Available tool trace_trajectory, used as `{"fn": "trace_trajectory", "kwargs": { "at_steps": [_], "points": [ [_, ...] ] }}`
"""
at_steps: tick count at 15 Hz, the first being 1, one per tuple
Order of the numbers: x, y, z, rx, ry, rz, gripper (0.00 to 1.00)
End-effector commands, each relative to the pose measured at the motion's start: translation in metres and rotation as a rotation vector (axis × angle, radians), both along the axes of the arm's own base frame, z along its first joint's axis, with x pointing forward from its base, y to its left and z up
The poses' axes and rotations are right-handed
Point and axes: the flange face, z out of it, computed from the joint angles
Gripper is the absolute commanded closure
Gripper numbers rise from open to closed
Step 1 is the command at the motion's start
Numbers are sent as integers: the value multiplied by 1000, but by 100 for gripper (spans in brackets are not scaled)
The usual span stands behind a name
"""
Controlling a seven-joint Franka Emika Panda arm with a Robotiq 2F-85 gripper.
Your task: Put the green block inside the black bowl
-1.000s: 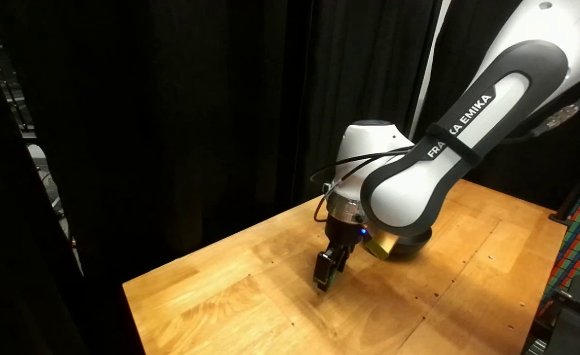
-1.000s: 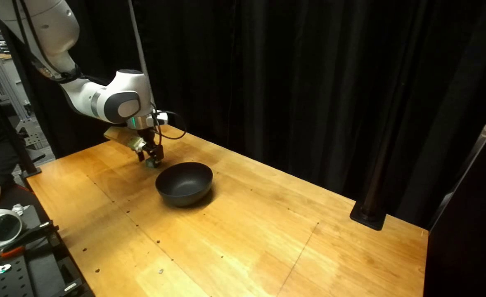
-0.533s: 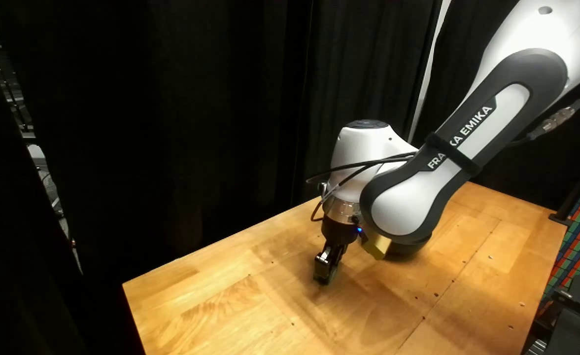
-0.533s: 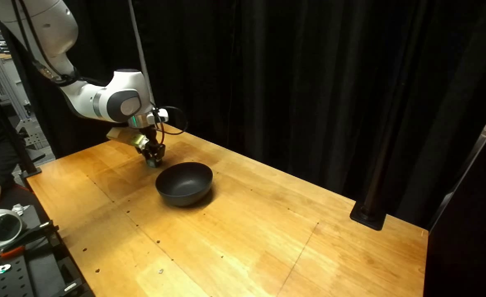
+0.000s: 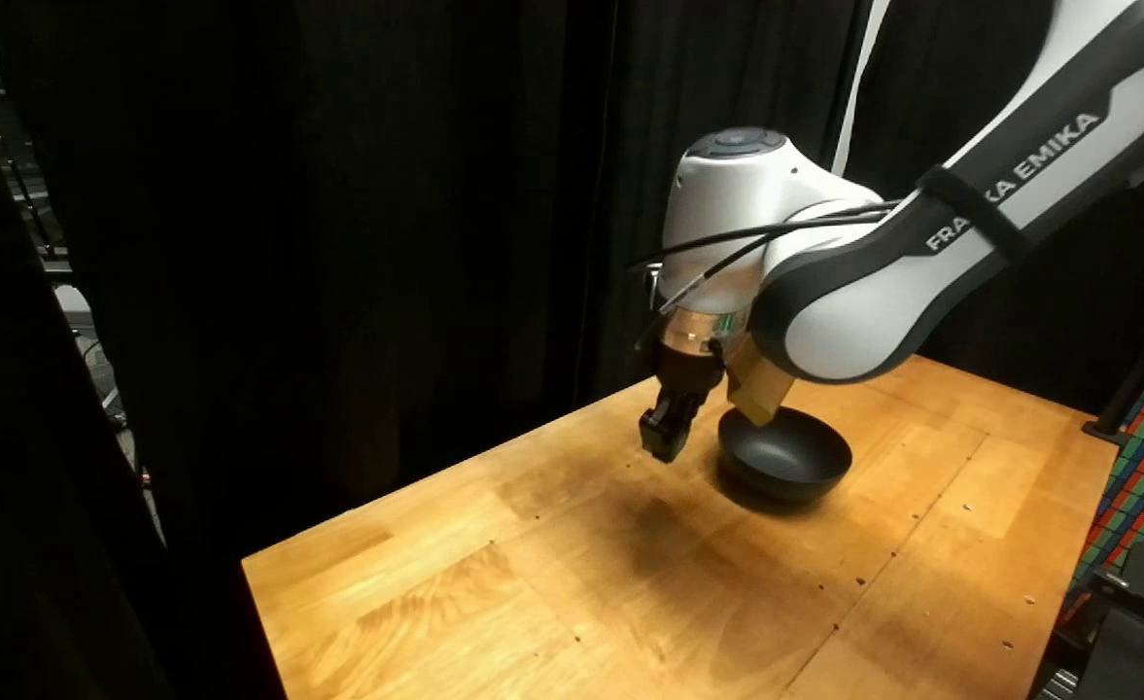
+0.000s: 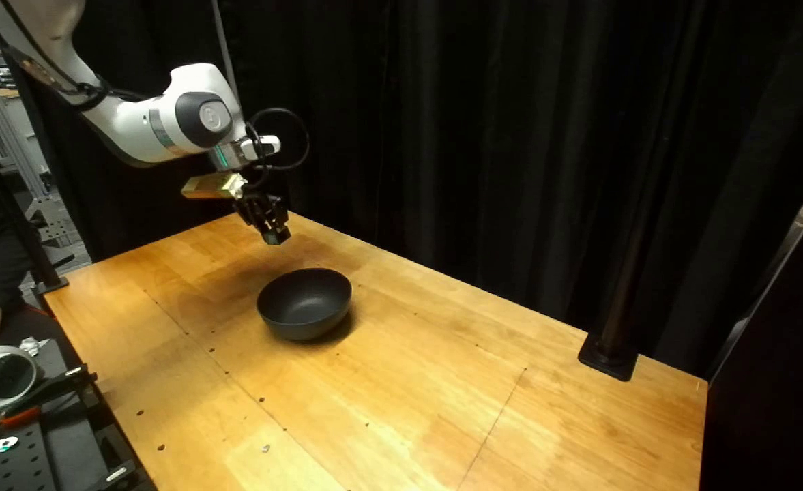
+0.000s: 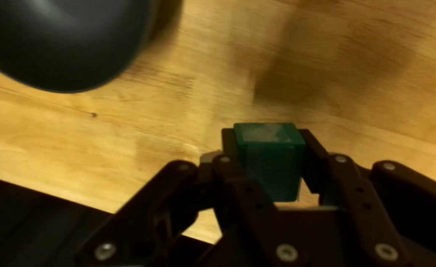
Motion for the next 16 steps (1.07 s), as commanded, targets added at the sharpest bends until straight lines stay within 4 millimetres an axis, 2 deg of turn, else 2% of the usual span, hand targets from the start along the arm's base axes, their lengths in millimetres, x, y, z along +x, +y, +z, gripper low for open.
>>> {"fn": "trace_trajectory", "kwargs": {
  "at_steps": [1,4,7,8,9,11,13,16],
  "points": [
    [-12,-40,32,-167,6,-131,82],
    [-19,-74,28,-263,32,-242,82],
    [-22,-96,18,-297,-4,-309,82],
    [-22,-102,17,-301,-22,-343,32],
    [-23,-106,17,-304,-30,-366,32],
    [-26,-109,23,-292,-36,-398,19],
    [-29,-110,45,-223,-21,-416,2],
    [-34,-112,97,-85,-18,-407,0]
  ]
}}
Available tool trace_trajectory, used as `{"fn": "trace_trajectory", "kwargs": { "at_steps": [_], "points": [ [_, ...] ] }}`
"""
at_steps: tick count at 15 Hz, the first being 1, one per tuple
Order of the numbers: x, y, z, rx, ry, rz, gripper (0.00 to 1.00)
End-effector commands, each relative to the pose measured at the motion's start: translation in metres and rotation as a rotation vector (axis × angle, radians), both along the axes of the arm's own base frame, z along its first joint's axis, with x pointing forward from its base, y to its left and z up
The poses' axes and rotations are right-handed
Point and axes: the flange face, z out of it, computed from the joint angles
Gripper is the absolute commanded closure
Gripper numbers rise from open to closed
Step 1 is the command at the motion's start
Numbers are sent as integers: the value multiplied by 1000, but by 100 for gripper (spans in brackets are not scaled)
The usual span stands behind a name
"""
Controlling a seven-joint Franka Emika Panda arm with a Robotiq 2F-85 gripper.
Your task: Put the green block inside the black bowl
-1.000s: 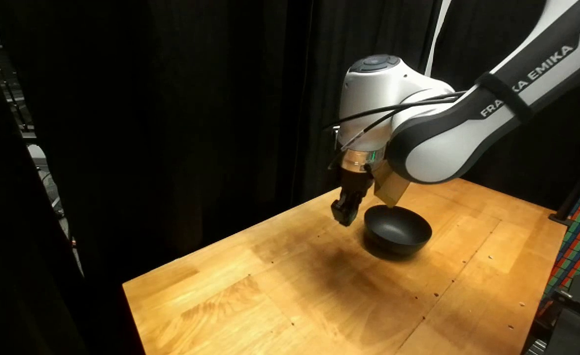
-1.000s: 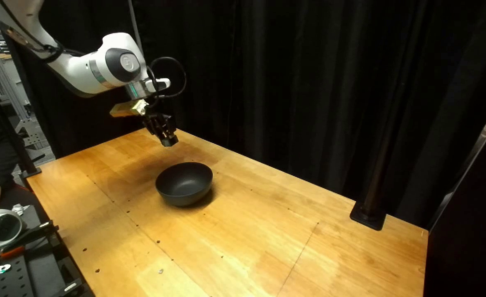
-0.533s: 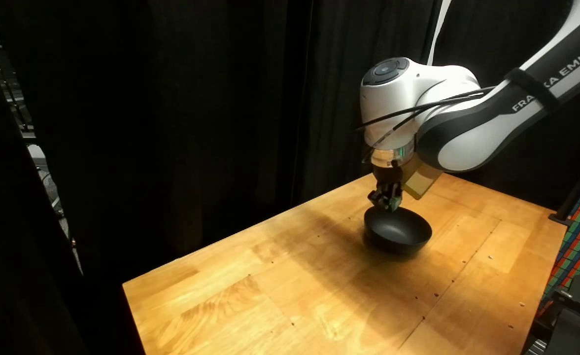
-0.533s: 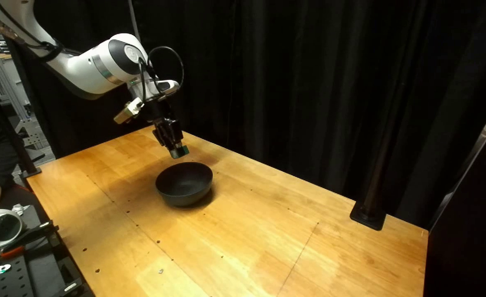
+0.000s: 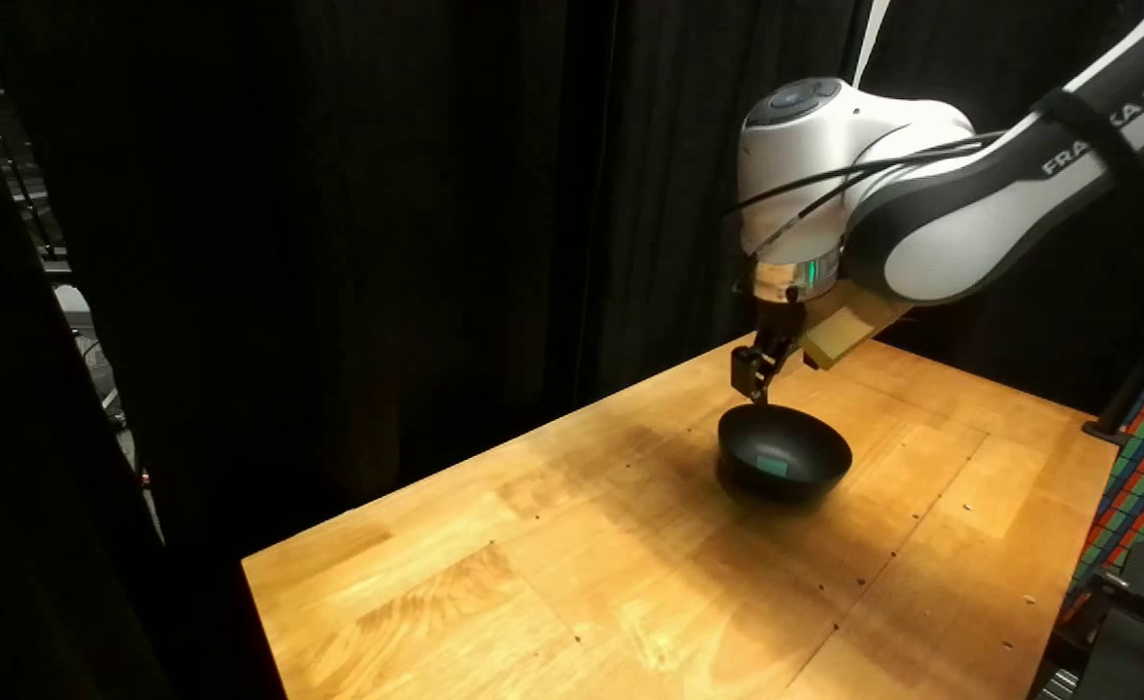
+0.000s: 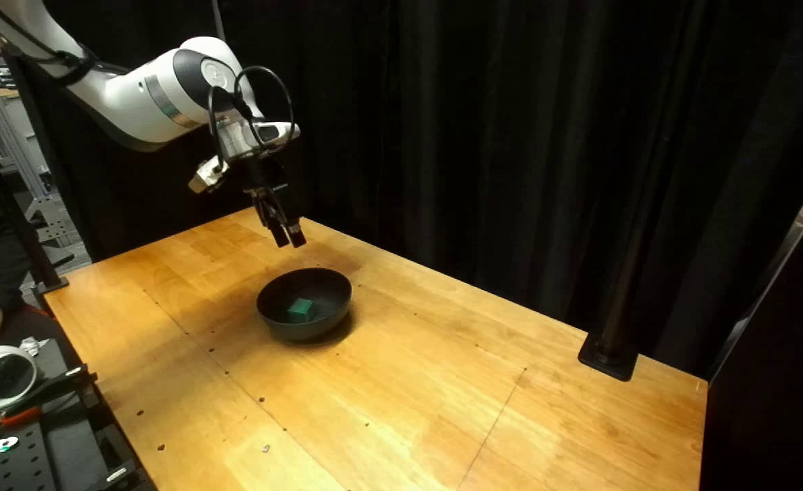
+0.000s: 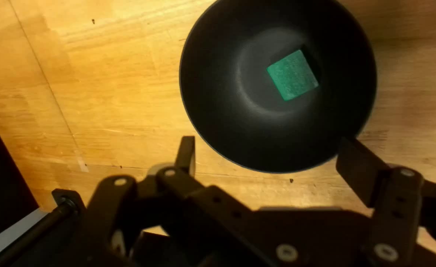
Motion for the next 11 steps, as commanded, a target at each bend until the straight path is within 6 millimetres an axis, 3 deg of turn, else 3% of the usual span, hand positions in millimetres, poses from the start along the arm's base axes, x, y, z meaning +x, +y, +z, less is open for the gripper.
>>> {"fn": "trace_trajectory", "kwargs": {
  "at_steps": [1,7,9,10,11],
  "points": [
    [-14,-5,74,149,-40,27,0],
    [-29,-17,165,347,-36,83,0],
    [-36,-19,182,376,-41,85,0],
    [-24,-17,165,346,-39,65,0],
    [-27,-18,173,357,-42,68,0]
  ]
}}
